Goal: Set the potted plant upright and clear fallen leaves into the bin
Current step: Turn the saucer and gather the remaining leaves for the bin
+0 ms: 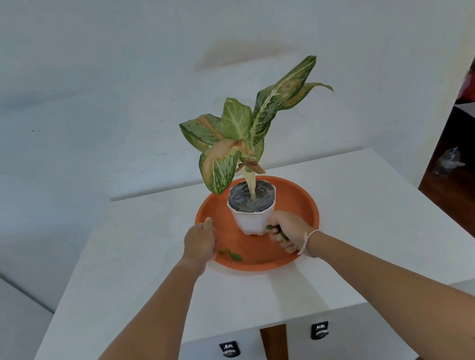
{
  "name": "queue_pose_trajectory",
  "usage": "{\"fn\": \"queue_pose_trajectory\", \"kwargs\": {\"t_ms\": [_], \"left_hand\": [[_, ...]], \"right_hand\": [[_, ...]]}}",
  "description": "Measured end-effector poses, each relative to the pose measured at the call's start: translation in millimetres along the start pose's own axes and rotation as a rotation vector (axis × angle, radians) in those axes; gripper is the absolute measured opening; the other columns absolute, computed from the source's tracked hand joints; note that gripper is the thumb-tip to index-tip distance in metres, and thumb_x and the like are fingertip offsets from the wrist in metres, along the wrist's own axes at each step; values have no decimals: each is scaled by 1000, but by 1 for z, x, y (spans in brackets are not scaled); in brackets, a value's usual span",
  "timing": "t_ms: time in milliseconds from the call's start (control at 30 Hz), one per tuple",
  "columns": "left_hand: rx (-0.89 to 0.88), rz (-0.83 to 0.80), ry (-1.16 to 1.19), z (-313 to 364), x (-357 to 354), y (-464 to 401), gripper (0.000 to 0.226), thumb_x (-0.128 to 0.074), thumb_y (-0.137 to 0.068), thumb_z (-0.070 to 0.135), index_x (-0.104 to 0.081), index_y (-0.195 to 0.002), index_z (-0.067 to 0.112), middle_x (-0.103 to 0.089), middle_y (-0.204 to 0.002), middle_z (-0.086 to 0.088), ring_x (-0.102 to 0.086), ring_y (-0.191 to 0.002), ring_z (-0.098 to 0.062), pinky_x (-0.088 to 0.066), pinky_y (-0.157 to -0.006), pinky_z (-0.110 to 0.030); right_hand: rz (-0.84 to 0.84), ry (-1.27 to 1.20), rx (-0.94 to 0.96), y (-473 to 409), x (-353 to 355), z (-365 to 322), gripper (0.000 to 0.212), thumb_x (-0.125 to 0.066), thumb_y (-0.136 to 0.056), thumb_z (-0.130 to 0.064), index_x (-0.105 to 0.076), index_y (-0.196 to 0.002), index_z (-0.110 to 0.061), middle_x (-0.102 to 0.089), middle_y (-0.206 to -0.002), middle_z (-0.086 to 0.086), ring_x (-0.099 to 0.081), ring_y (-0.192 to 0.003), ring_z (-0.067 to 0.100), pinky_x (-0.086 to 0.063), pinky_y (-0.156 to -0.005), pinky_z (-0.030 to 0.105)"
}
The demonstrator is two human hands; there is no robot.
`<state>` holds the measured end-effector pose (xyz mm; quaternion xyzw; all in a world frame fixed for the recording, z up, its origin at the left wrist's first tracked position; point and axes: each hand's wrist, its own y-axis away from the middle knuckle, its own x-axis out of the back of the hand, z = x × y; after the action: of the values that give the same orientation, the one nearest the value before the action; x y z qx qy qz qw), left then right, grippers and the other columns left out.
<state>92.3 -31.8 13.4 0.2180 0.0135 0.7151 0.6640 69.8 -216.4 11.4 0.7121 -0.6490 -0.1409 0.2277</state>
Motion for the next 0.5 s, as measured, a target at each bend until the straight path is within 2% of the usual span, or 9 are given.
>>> {"fn": "queue_pose_trajectory", "kwargs": {"t_ms": [33,100,133,167,233,300,367,433,500], "left_hand": [[-21,4,-41,0,0,-1,37,-32,-99,22,-49,-67,11,-42,-64,-4,-37,-54,-17,-37,-49,-29],[-74,0,-156,0,-1,-3,34,-29,-98,13,-62,-98,9,-54,-85,-9,-48,-73,-20,-52,-77,-43],[-98,-9,-219,0,-1,-3,37,-27,-98,10,-60,-114,10,-58,-99,-12,-51,-84,-23,-49,-91,-46],[-117,-22,-281,0,-1,-2,40,-27,-98,8,-57,-123,10,-59,-114,-14,-54,-96,-26,-45,-98,-43],[-154,-52,-421,-1,-2,-3,40,-28,-98,8,-57,-125,9,-55,-132,-12,-52,-118,-28,-41,-101,-35],[-180,-91,-618,-2,-4,-2,37,-29,-97,11,-61,-116,8,-58,-127,-12,-54,-115,-27,-42,-95,-32],[-207,-110,-845,-2,-6,-2,32,-31,-97,21,-60,-90,9,-64,-104,-14,-58,-92,-25,-44,-80,-33],[-202,-127,-1012,-2,-10,1,32,-39,-94,34,-53,-74,14,-62,-86,-7,-56,-78,-21,-44,-72,-30],[-189,-124,-1129,1,-14,5,33,-50,-86,45,-51,-67,18,-58,-77,1,-56,-76,-18,-44,-69,-28]], "right_hand": [[-25,-77,-10,-1,2,1,31,-33,-84,-17,-32,-53,-19,-32,-49,-4,-20,-28,5,-16,-32,13],[-53,-188,-18,-2,6,3,31,-32,-83,-18,-32,-52,-19,-30,-49,-3,-19,-28,5,-16,-31,11],[-59,-227,-18,-3,7,4,30,-32,-82,-19,-32,-52,-19,-30,-49,-3,-20,-28,6,-16,-31,10],[-60,-258,-16,-3,8,6,29,-32,-82,-19,-32,-52,-19,-30,-48,-3,-20,-28,6,-15,-31,10],[-60,-300,-9,-4,9,8,28,-32,-80,-19,-32,-52,-19,-30,-48,-3,-20,-29,6,-14,-33,11],[-62,-304,5,-5,10,10,29,-33,-80,-19,-32,-51,-19,-30,-48,-4,-20,-29,7,-13,-35,13],[-60,-282,18,-5,9,10,32,-33,-83,-20,-33,-51,-19,-30,-49,-3,-20,-29,6,-13,-35,14],[-53,-261,27,-4,8,11,34,-34,-85,-21,-33,-52,-19,-30,-49,-4,-20,-29,6,-13,-34,14],[-39,-248,42,-5,7,11,34,-35,-87,-22,-34,-53,-19,-31,-49,-4,-21,-29,6,-14,-34,14]]}}
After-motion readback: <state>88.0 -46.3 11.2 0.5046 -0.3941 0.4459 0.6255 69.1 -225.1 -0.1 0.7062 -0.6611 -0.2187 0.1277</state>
